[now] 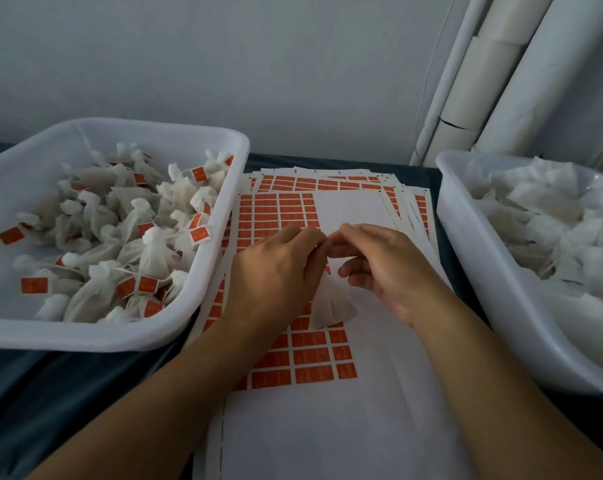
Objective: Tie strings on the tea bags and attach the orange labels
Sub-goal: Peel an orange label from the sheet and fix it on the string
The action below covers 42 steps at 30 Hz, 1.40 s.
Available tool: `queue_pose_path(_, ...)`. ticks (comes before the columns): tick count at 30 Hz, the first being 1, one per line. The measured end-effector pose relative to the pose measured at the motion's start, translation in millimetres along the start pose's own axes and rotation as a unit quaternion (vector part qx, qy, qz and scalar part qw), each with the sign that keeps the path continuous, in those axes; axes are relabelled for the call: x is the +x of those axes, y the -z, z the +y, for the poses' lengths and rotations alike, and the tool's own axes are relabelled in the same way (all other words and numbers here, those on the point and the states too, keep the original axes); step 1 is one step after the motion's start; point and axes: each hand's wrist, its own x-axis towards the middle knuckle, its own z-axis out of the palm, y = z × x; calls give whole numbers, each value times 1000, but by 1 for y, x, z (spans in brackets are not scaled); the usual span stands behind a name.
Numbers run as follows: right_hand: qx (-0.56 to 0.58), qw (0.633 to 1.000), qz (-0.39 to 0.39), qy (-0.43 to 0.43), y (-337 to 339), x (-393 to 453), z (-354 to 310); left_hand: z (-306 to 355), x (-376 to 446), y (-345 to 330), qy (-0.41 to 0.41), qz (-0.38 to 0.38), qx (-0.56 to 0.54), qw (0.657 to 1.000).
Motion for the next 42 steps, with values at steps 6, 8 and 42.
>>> queue_pose_path(6,14,997,44,64,-6,2,18,-3,-2,1,24,-25,-43,998)
queue_pose_path(8,0,991,81,102,-9,3,21,-2,-3,1,44,-48,-63,996)
queue_pose_path(42,33,967,153,202,-3,3,24,2,-9,15,226,-77,-345,908)
